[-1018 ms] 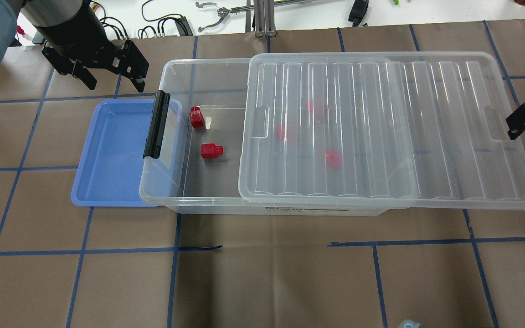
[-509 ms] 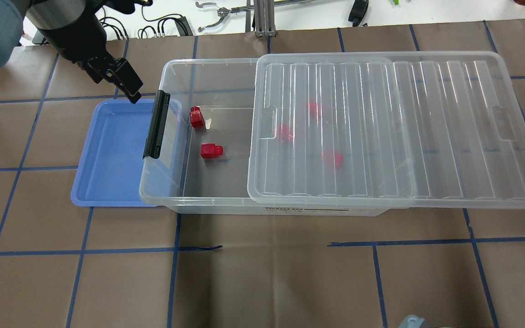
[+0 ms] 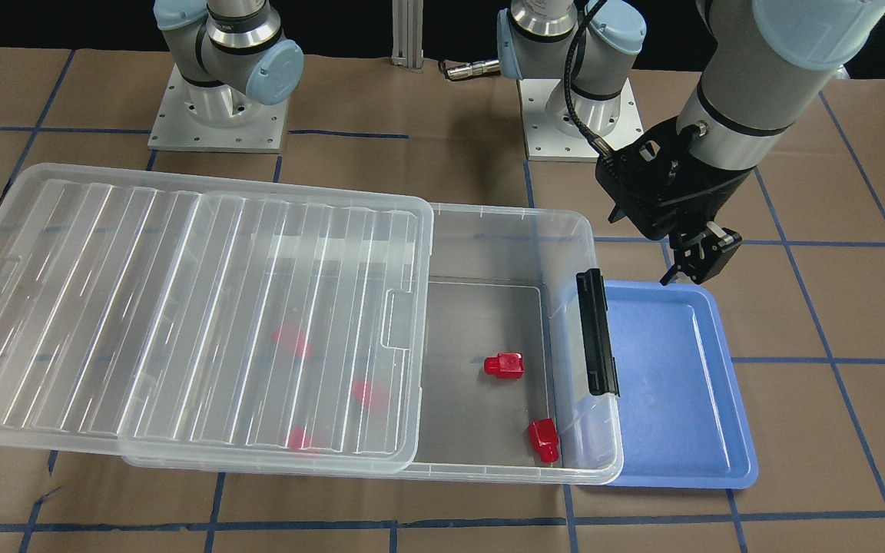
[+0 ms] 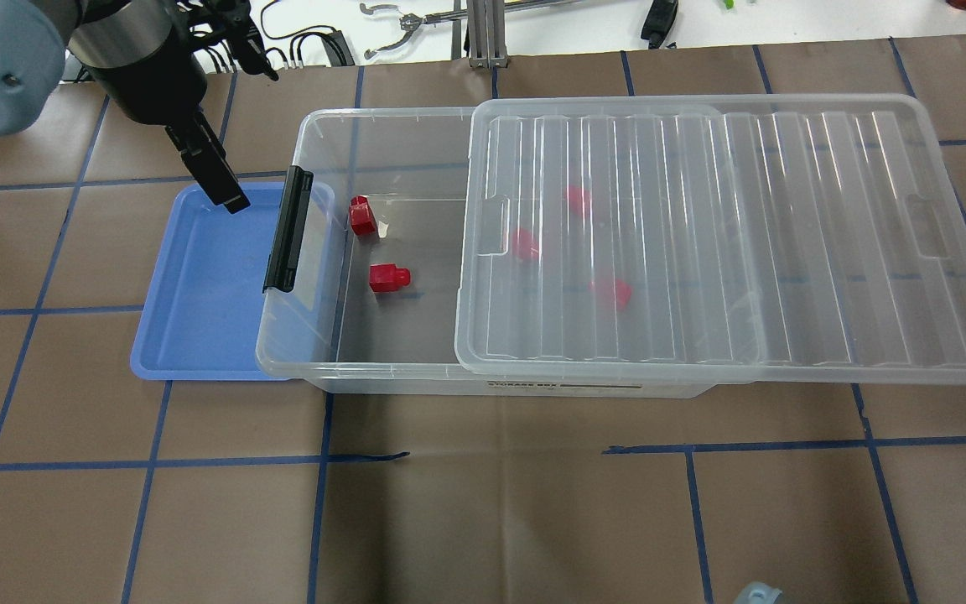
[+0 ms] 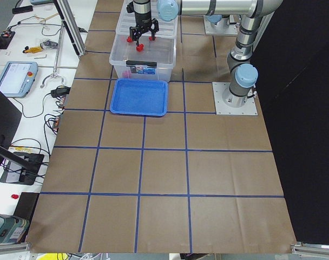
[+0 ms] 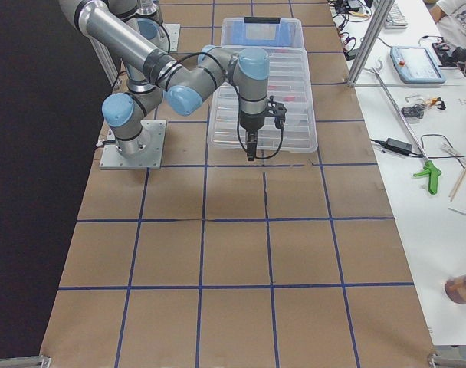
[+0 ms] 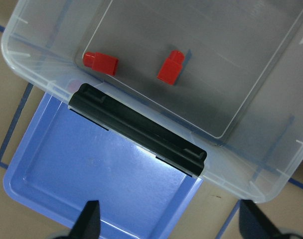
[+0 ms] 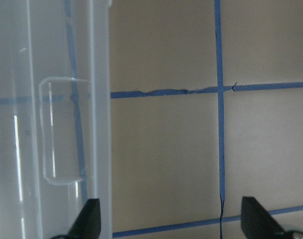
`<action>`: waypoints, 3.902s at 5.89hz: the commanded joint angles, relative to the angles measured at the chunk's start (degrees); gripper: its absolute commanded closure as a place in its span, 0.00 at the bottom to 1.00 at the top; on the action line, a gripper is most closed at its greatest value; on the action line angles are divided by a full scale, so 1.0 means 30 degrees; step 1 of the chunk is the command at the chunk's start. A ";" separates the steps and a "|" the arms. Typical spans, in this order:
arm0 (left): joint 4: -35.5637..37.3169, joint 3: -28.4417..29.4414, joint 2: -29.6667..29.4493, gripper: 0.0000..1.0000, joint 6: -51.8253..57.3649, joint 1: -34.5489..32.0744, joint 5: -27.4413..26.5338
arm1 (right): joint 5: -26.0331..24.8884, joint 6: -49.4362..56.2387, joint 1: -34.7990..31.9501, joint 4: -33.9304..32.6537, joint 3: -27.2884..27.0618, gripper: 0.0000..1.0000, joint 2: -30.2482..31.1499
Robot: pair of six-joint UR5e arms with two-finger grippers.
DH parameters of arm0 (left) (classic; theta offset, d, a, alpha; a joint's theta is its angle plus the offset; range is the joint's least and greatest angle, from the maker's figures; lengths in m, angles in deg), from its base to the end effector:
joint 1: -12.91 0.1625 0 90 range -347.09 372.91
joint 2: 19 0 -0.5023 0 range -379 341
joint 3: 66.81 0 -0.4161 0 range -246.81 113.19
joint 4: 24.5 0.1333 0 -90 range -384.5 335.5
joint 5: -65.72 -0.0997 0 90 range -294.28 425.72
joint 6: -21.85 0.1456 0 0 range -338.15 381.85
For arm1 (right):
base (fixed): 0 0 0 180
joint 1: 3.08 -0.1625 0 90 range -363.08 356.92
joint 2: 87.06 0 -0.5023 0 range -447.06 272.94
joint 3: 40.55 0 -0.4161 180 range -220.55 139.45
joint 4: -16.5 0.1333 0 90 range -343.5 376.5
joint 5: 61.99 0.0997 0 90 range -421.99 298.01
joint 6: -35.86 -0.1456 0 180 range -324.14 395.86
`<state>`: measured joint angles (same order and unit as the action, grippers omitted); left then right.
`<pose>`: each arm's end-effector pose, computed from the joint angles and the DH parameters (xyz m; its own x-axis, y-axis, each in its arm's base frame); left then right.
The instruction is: Place red block in blue tray from box
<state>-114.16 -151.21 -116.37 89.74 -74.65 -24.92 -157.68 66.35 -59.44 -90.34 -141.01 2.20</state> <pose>-0.1070 -0.5815 0.4998 -0.4155 0.9094 0.0189 0.9096 0.4151 0.0197 -0.1936 -0.5055 0.4496 -0.9889 0.0616 0.1349 0.0575 0.9977 -0.0346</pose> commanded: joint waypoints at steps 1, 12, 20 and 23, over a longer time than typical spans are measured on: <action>0.1686 0.0010 -0.1457 0.03 0.2505 -0.0487 0.0008 | 0.0166 -0.2939 -0.2116 0.4884 0.3348 0.00 0.0102; 1.5032 -0.7608 -0.6243 0.29 0.3181 -0.3539 0.0212 | 0.1895 -1.1805 -1.1887 0.7960 0.6621 0.00 -0.1187; 0.6120 -0.1503 -0.3868 0.85 0.2273 -0.3246 0.0038 | 0.1896 -1.1776 -1.1887 0.7871 0.6532 0.00 -0.1217; 0.4515 -0.0690 -0.2939 0.86 0.2448 -0.2749 0.0124 | 0.1867 -1.1747 -1.1566 0.7551 0.6678 0.00 -0.1217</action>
<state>-99.79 -153.14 -126.53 96.86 -83.46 -24.72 -151.98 31.05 -94.58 -67.25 -121.12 -1.46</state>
